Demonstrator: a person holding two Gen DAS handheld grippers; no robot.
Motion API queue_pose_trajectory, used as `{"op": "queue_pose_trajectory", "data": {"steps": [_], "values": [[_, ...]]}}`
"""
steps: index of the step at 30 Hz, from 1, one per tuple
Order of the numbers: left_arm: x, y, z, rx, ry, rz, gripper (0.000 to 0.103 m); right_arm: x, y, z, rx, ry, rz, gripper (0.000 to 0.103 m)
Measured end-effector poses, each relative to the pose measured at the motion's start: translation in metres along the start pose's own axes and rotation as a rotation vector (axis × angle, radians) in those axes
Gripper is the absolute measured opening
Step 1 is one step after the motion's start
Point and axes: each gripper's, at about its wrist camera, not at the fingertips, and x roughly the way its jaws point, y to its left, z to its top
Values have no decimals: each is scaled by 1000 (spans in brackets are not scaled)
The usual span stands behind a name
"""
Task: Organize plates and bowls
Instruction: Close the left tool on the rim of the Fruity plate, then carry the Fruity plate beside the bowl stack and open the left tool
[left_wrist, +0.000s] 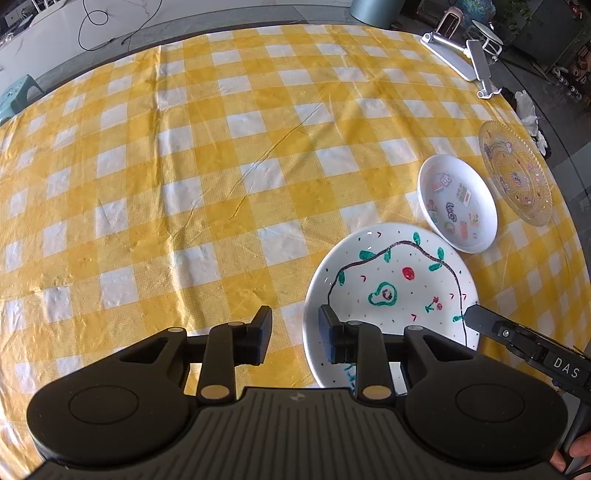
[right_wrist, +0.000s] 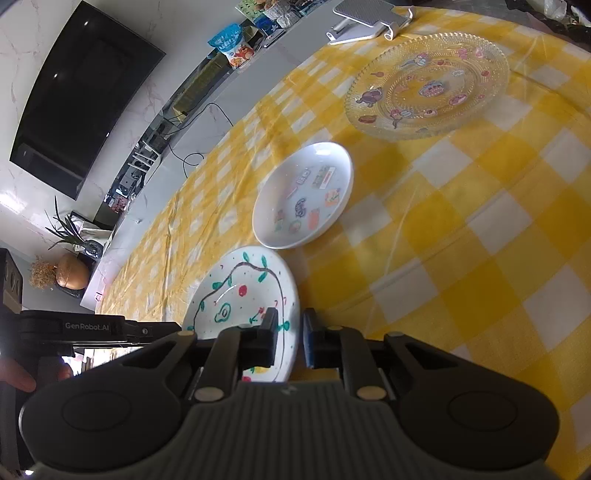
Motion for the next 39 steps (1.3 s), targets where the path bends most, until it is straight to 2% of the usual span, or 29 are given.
{"op": "queue_pose_trajectory", "data": {"steps": [3,6,8,13,22,31,39], "values": [[5,4,1,-25,19,-43,33,0,0,-1,-2,-10,1,12],[8,6,3,-39,26,-73,31,2,-3,0,7,-15,0,6],[9,5,5,-42,24,-89,22,3,-5,1,24,-15,12,5],[7,3,5,-59,22,-72,18,2,-3,0,13,-17,6,5],[-22,-14,-6,-69,-26,-99,16,-21,-7,5,47,-31,20,5],[-61,-71,-42,-89,-113,-120,16,-75,-25,15,66,-61,12,6],[-60,-122,-87,-120,-188,-103,16,-111,-59,19,38,-52,-10,7]]}}
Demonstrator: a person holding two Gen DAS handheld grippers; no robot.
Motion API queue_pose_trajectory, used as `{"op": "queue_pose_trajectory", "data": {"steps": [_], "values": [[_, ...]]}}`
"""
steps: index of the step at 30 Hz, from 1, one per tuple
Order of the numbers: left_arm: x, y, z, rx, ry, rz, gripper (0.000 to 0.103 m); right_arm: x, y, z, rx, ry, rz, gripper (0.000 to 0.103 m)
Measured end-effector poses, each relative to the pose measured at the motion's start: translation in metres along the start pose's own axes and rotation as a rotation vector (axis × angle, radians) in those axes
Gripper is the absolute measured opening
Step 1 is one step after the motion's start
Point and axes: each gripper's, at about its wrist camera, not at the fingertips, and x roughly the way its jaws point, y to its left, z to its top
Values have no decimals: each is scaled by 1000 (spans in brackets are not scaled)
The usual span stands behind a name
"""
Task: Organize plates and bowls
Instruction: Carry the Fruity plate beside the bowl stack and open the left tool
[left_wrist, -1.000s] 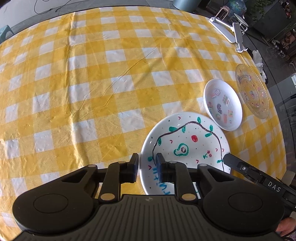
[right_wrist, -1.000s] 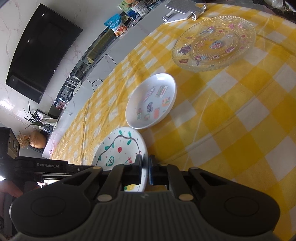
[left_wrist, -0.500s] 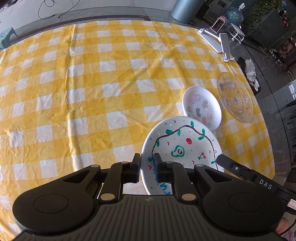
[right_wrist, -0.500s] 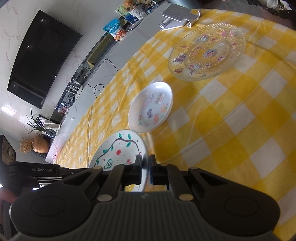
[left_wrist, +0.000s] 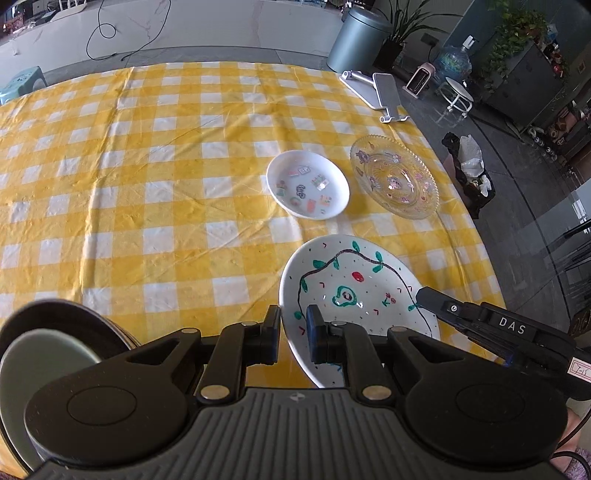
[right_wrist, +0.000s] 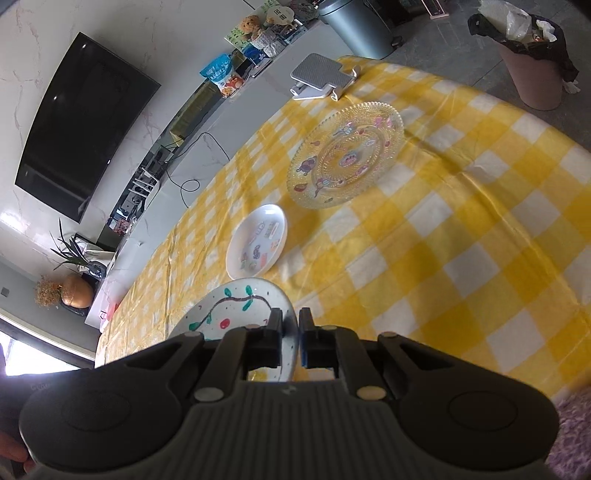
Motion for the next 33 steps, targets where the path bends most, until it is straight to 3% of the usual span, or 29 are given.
{"op": "queue_pose_trajectory", "data": {"steps": [12,18,33], "values": [[21,5,-60,-136,-58,22,16,-1,-23,-16,-31,13,-45,6],[21,7,-68,-136,-105,67,16,8,-9,-24,-136,7,-66,6],[23,8,-75,-91,-155,142,16,18,3,-36,-237,13,-82,7]]}}
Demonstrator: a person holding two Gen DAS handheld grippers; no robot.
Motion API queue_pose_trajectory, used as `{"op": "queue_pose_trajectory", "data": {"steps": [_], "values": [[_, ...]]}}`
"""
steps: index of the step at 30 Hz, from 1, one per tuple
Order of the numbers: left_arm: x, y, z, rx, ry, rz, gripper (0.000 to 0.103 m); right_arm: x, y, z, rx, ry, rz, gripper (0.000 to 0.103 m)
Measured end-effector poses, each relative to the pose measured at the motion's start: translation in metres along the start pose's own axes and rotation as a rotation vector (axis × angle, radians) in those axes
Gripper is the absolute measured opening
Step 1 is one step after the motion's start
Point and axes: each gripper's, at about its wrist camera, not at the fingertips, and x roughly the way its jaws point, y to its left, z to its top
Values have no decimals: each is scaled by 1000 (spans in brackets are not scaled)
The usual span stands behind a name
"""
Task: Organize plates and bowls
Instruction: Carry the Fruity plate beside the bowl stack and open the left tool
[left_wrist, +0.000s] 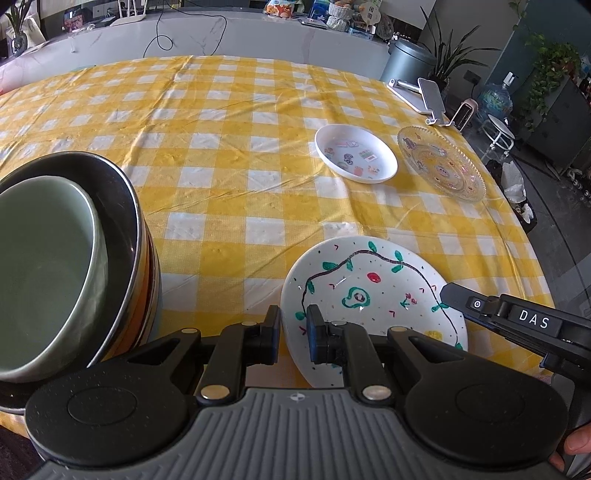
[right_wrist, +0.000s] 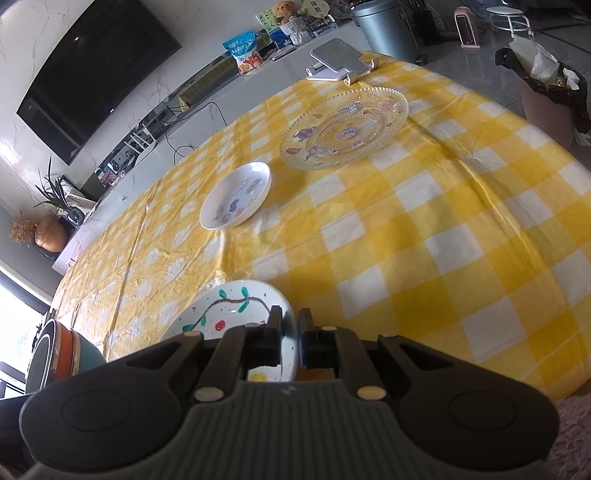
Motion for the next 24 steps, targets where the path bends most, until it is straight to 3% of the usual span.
{"op": "queue_pose_trajectory", "data": {"steps": [15,19,21,24], "values": [[4,-2,-2,21,4,34,16,5,10,-6,-80,5,-40,13],[-1,-3,0,10,-20,27,19,0,10,-5,-72,-17,-29,19],[-5,-5,0,15,-37,20,24,-4,9,-5,-65,-39,-19,30],[-13,-12,-1,23,-68,4,30,-9,7,-5,-48,-65,-15,32]]}}
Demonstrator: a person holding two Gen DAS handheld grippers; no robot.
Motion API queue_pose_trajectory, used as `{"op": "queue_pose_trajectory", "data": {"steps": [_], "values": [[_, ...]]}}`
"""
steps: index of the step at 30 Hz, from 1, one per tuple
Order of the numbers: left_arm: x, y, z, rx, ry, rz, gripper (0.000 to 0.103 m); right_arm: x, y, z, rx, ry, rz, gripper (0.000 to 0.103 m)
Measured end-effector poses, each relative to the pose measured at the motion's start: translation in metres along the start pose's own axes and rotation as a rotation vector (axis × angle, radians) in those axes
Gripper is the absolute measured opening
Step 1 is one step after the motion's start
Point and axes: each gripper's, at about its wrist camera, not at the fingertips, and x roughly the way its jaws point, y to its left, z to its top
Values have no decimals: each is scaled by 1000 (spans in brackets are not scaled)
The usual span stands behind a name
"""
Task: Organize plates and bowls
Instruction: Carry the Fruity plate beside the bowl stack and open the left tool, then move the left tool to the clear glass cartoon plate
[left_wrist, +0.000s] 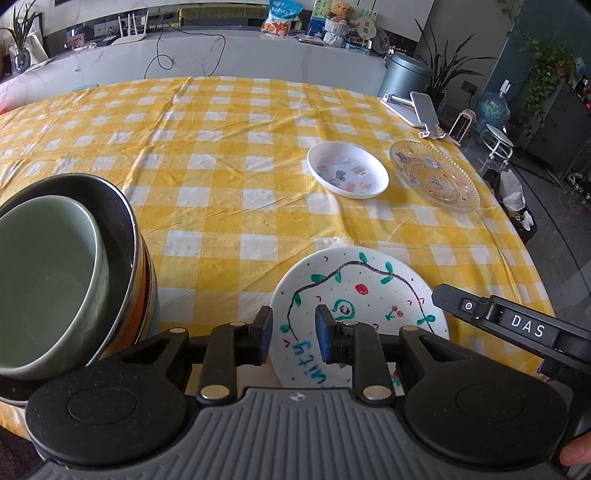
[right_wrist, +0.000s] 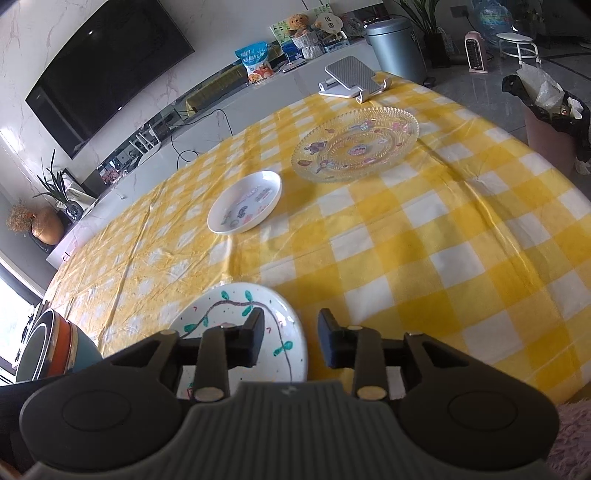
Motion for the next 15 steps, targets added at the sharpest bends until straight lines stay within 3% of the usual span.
{"op": "queue_pose_trajectory", "data": {"steps": [5,15], "values": [[-7,-15,7,16,-18,-71,38,-10,-2,4,18,-38,-17,32],[-2,-51,42,78,-32,-134,38,-22,-8,39,14,-100,-116,34]]}}
